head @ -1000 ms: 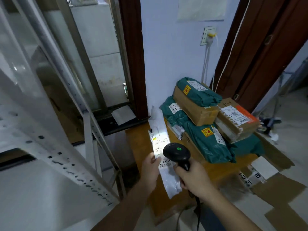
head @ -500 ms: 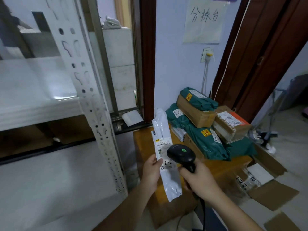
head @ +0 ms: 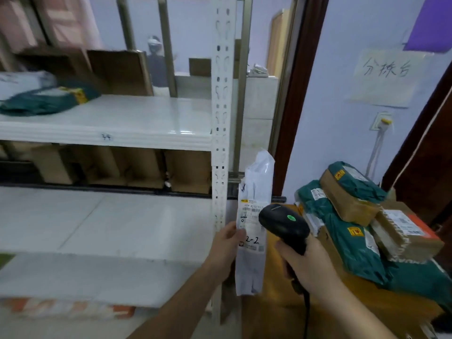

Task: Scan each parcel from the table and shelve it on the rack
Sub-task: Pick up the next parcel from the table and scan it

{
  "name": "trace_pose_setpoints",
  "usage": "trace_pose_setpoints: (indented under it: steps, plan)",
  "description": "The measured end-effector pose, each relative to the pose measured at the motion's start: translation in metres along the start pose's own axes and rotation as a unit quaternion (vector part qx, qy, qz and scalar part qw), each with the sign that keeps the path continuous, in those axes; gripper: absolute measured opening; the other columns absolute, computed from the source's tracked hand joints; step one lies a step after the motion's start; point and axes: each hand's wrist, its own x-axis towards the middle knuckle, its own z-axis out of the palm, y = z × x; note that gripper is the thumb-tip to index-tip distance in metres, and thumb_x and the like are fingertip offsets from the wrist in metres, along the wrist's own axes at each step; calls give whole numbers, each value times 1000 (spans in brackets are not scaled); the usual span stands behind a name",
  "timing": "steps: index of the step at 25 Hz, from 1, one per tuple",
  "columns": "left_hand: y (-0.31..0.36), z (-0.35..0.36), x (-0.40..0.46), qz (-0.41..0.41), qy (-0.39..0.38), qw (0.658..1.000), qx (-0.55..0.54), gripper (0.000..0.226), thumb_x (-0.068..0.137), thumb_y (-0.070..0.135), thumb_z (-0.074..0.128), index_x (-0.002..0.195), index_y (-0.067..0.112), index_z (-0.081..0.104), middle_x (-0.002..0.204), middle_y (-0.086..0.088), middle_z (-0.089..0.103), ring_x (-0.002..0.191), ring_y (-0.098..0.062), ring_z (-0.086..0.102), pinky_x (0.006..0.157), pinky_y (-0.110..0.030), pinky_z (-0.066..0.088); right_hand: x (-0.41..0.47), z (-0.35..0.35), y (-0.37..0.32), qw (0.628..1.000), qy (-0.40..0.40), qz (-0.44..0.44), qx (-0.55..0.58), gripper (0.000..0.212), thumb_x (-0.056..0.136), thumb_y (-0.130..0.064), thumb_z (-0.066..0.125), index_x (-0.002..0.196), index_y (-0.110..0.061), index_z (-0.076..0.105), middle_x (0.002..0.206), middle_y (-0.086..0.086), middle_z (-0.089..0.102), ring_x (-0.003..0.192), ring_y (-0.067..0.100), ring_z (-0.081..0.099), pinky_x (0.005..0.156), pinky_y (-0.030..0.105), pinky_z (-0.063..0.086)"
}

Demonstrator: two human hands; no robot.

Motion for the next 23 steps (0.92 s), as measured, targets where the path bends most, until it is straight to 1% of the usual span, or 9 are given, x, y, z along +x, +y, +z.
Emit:
trace_pose_setpoints:
  steps: [4, 6, 8, 11, 16, 17, 19, 21, 23]
  plan:
    - [48, -40, -26, 60, 30, 997, 24, 26, 107, 15, 51, 129, 14, 66, 120, -8, 77, 109, -28, 75, 98, -54, 58, 1, 28, -37, 997, -56, -43, 18, 29, 94, -14, 64, 67, -13, 55, 43, -3, 55, 38, 7, 49, 45, 20, 42]
    - [77, -67, -33, 84, 62, 995, 6, 26, 108, 14, 52, 130, 13, 65, 122, -8, 76, 109, -28, 75, 98, -53, 59, 7, 46, -62, 995, -75, -64, 20, 22, 93, -17, 66, 73, -13, 59, 47, -3, 58, 42, 8, 53, 49, 25, 46]
    - [106, -96, -39, 106, 96, 990, -13, 24, 108, 10, 52, 125, 13, 68, 118, -8, 78, 106, -26, 76, 93, -47, 61, 16, 66, -91, 992, -87, -85, 24, 17, 93, -19, 65, 79, -11, 61, 52, 2, 60, 47, 14, 57, 53, 34, 50]
    - [148, -143, -46, 142, 126, 982, -15, 24, 107, 6, 50, 115, 14, 72, 113, -9, 79, 102, -26, 77, 82, -37, 60, 31, 100, -135, 986, -89, -140, 24, 16, 92, -20, 63, 81, -10, 59, 51, 11, 60, 46, 22, 57, 54, 43, 52]
    - [225, -245, -45, 201, 156, 967, -4, 28, 107, 7, 47, 121, 12, 71, 115, -8, 79, 104, -27, 76, 75, -32, 59, 54, 181, -213, 973, -94, -206, 40, 21, 91, -18, 62, 74, -8, 56, 46, 10, 58, 44, 21, 52, 54, 41, 51]
    - [241, -266, -40, 210, 166, 963, -2, 28, 107, 8, 47, 122, 14, 71, 115, -8, 79, 105, -28, 76, 77, -36, 60, 59, 198, -228, 971, -95, -212, 49, 22, 91, -17, 62, 73, -8, 55, 46, 9, 58, 44, 20, 51, 54, 37, 50]
    - [267, -299, -27, 223, 182, 958, -11, 27, 108, 9, 48, 123, 15, 69, 117, -9, 78, 108, -32, 75, 91, -48, 60, 68, 223, -251, 969, -96, -219, 60, 19, 91, -17, 62, 76, -8, 55, 47, 8, 58, 45, 20, 51, 51, 30, 47]
    - [293, -327, -12, 227, 188, 955, -23, 27, 108, 9, 48, 124, 15, 68, 118, -10, 78, 108, -32, 75, 98, -53, 58, 81, 246, -276, 967, -96, -228, 64, 16, 91, -17, 60, 80, -7, 55, 48, 10, 57, 46, 22, 52, 51, 30, 46]
    - [319, -345, 4, 223, 196, 955, -27, 25, 108, 8, 48, 122, 15, 67, 115, -9, 78, 102, -28, 76, 87, -45, 62, 97, 261, -299, 966, -90, -231, 76, 13, 90, -15, 60, 82, -6, 55, 51, 12, 56, 46, 24, 53, 53, 34, 46]
